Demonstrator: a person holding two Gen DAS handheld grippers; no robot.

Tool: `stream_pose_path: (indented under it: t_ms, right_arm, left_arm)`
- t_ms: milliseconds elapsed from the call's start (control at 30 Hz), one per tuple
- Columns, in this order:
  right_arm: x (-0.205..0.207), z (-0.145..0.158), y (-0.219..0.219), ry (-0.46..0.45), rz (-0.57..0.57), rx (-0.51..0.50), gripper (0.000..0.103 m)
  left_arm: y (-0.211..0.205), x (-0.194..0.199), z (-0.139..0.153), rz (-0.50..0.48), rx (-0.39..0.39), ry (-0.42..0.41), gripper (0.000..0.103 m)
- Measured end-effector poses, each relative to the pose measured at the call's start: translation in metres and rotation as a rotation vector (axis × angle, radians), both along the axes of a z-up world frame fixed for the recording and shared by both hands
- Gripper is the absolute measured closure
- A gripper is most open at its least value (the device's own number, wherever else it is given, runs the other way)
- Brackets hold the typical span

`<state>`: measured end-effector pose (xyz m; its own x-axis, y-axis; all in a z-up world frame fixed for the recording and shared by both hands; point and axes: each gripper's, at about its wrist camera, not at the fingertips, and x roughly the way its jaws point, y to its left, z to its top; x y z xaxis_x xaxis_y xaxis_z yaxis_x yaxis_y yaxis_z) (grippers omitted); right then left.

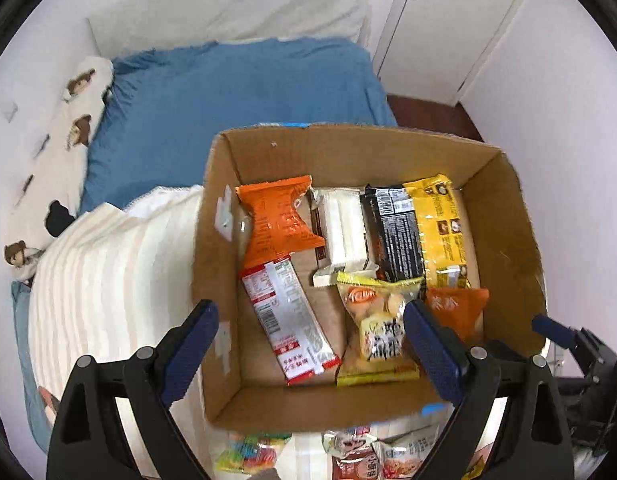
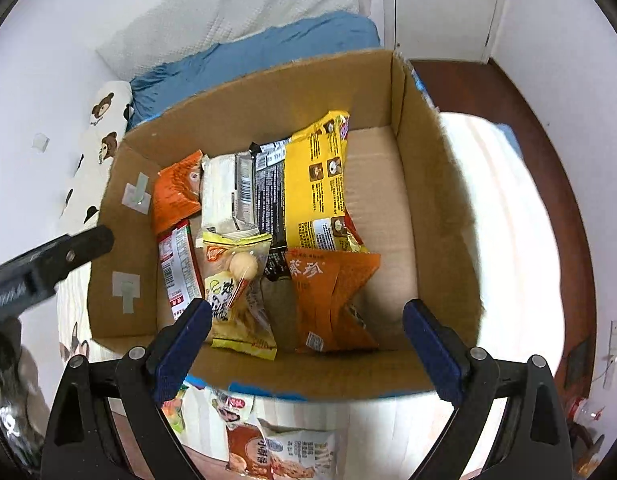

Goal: Organize snacks
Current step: 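Lift both tools out of the box and move toward the remaining snacks, then grasp the green candy-ball bag with the left tool while the right tool grasps the oat cookie pack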

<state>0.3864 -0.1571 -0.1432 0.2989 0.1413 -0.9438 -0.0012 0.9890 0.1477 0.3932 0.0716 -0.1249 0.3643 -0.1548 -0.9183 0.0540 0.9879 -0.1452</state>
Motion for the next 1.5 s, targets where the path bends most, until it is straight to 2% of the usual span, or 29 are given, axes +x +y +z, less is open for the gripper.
stream_pose_path:
  t_ms: [133,400,533,667,767,867,933,1067,1200,1400,1433,1467,1500]
  right_arm:
    - [-0.023,0.019,0.002,-0.06,0.017,-0.037,0.005]
    - [-0.066,0.055,0.005,-0.144,0.034,-0.045,0.005]
    - [-0.091,0.065,0.005,-0.149,0.033,0.0,0.005]
    - [-0.12,0.049,0.005,-0.096,0.034,0.067,0.005]
    - [-0.14,0.017,0.001,-0.014,0.01,0.111,0.005]
    - [-0.151,-0.025,-0.003,0.085,-0.032,0.154,0.005]
    - [-0.157,-0.052,-0.003,0.136,-0.052,0.158,0.005]
    - [-0.16,-0.089,0.001,0.199,-0.073,0.152,0.006]
    - [-0.157,-0.111,0.01,0.228,-0.067,0.125,0.006]
    - [-0.15,-0.139,0.026,0.272,-0.037,0.002,0.006]
    - [-0.151,-0.142,0.027,0.272,-0.034,-0.012,0.007]
    - [-0.151,-0.143,0.028,0.268,-0.033,-0.025,0.012]
    - [-0.152,-0.143,0.028,0.255,-0.033,-0.041,0.017]
  left_arm:
    - [0.001,-0.033,0.021,0.008,0.032,-0.086,0.008]
    - [0.002,-0.088,0.043,0.027,0.012,-0.141,0.008]
    - [0.007,-0.112,0.05,0.04,-0.004,-0.152,0.008]
    - [0.022,-0.142,0.044,0.074,-0.006,-0.143,0.008]
    - [0.036,-0.164,0.021,0.109,0.015,-0.095,0.008]
    - [0.05,-0.178,-0.015,0.141,0.042,-0.013,0.008]
    - [0.059,-0.181,-0.043,0.158,0.06,0.051,0.008]
    - [0.065,-0.175,-0.087,0.16,0.097,0.145,0.008]
    - [0.058,-0.161,-0.116,0.11,0.115,0.211,0.008]
    - [0.034,-0.124,-0.157,-0.003,0.172,0.267,0.008]
    - [0.031,-0.121,-0.161,-0.014,0.179,0.269,0.01]
    - [0.028,-0.118,-0.165,-0.024,0.186,0.271,0.016]
    - [0.027,-0.117,-0.169,-0.026,0.178,0.277,0.033]
